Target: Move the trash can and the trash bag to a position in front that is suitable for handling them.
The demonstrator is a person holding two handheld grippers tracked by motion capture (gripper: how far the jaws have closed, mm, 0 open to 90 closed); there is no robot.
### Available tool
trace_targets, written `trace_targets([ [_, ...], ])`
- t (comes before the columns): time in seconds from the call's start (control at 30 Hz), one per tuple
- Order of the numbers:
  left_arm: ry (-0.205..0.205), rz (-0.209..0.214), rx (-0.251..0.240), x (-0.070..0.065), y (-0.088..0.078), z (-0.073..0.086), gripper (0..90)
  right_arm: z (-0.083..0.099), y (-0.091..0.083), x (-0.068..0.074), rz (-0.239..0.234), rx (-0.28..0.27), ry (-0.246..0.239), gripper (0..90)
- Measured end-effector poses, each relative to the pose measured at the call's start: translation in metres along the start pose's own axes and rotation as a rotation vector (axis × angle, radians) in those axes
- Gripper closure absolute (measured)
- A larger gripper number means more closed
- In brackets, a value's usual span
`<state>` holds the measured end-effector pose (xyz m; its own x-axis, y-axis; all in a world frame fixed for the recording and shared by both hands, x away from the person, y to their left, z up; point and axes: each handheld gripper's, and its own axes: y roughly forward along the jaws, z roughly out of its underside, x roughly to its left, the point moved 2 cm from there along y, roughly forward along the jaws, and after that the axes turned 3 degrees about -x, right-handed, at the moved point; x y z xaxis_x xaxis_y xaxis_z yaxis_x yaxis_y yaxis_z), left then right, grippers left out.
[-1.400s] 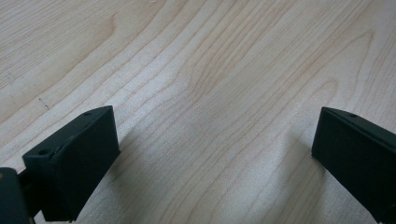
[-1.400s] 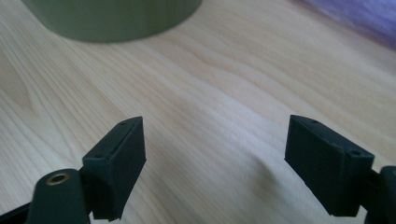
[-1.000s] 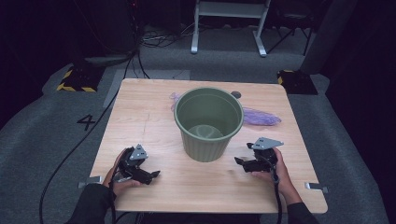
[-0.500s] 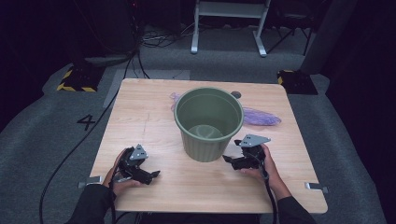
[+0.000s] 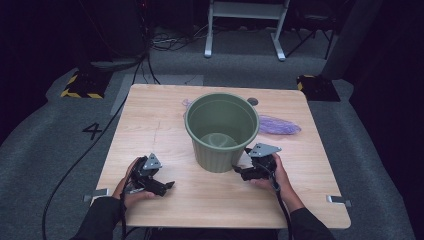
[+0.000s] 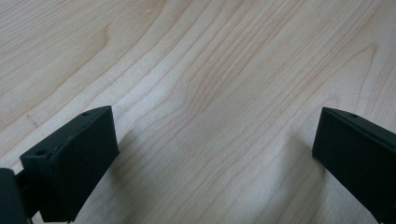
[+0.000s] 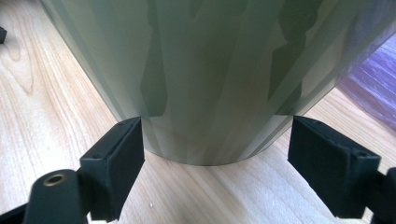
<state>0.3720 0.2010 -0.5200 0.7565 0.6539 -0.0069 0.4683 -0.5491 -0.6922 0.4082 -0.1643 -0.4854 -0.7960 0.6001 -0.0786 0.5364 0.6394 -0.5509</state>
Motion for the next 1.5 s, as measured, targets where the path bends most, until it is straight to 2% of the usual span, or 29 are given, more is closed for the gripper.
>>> trace_targets([
  [0.07, 0.006, 0.005, 0.0, 0.0, 0.002, -0.002, 0.0, -0.002, 0.005, 0.0, -0.006, 0.003, 0.0, 18.6],
  [0.13, 0.005, 0.008, 0.0, 0.0, 0.003, -0.003, 0.0, -0.004, 0.008, -0.001, -0.025, -0.015, 0.026, 19.4],
  [0.23, 0.01, 0.004, -0.002, 0.0, 0.004, -0.004, 0.0, -0.007, 0.014, -0.004, -0.033, -0.012, 0.038, 20.1],
  [0.4, 0.01, 0.01, -0.001, -0.003, 0.009, -0.009, 0.1, -0.011, 0.024, -0.003, -0.037, -0.017, 0.048, 23.8],
  [0.6, 0.01, 0.013, -0.001, -0.004, 0.021, -0.02, 0.5, -0.019, 0.038, -0.003, -0.024, -0.011, 0.038, 25.6],
  [0.77, -0.002, -0.004, -0.009, 0.0, 0.032, -0.032, 1.2, -0.026, 0.045, -0.002, -0.007, 0.003, 0.026, 26.1],
  [0.9, -0.021, -0.022, -0.013, 0.002, 0.04, -0.04, 3.9, -0.032, 0.054, -0.003, 0.003, 0.018, 0.049, 27.5],
  [0.93, -0.027, -0.028, -0.014, 0.003, 0.042, -0.042, 4.4, -0.035, 0.056, -0.001, 0.009, 0.028, 0.027, 27.2],
  [1.03, -0.04, -0.046, -0.02, 0.007, 0.047, -0.048, 6.4, -0.036, 0.055, -0.002, -0.001, 0.026, 0.013, 27.8],
  [1.1, -0.061, -0.059, -0.021, 0.01, 0.05, -0.051, 7.3, -0.036, 0.051, -0.006, 0.001, 0.019, 0.021, 27.7],
  [1.17, -0.071, -0.064, -0.027, 0.014, 0.053, -0.053, 8.8, -0.037, 0.036, -0.018, 0.02, -0.008, 0.029, 30.0],
  [1.2, -0.068, -0.066, -0.026, 0.015, 0.052, -0.053, 8.8, -0.037, 0.036, -0.018, 0.02, -0.008, 0.029, 30.0],
  [1.23, -0.06, -0.057, -0.024, 0.015, 0.051, -0.052, 9.3, -0.036, 0.028, -0.023, 0.031, -0.013, 0.019, 30.8],
  [1.27, -0.04, -0.039, -0.02, 0.015, 0.049, -0.05, 9.4, -0.034, 0.02, -0.029, 0.059, -0.021, 0.007, 33.3],
  [1.33, -0.014, -0.008, -0.025, 0.015, 0.042, -0.043, 9.4, -0.026, 0.003, -0.047, 0.106, -0.03, 0.023, 36.3],
  [1.4, -0.014, -0.015, -0.026, 0.014, 0.035, -0.037, 9.6, -0.017, -0.015, -0.067, 0.149, -0.036, 0.055, 38.1],
  [1.43, -0.014, -0.008, -0.025, 0.014, 0.033, -0.034, 9.0, -0.008, -0.032, -0.085, 0.206, -0.044, 0.087, 38.5],
  [1.47, -0.013, -0.015, -0.028, 0.014, 0.03, -0.031, 9.0, -0.008, -0.032, -0.085, 0.206, -0.044, 0.087, 38.5],
  [1.5, -0.017, -0.014, -0.027, 0.013, 0.027, -0.028, 9.2, -0.004, -0.039, -0.093, 0.242, -0.049, 0.096, 40.0],
])
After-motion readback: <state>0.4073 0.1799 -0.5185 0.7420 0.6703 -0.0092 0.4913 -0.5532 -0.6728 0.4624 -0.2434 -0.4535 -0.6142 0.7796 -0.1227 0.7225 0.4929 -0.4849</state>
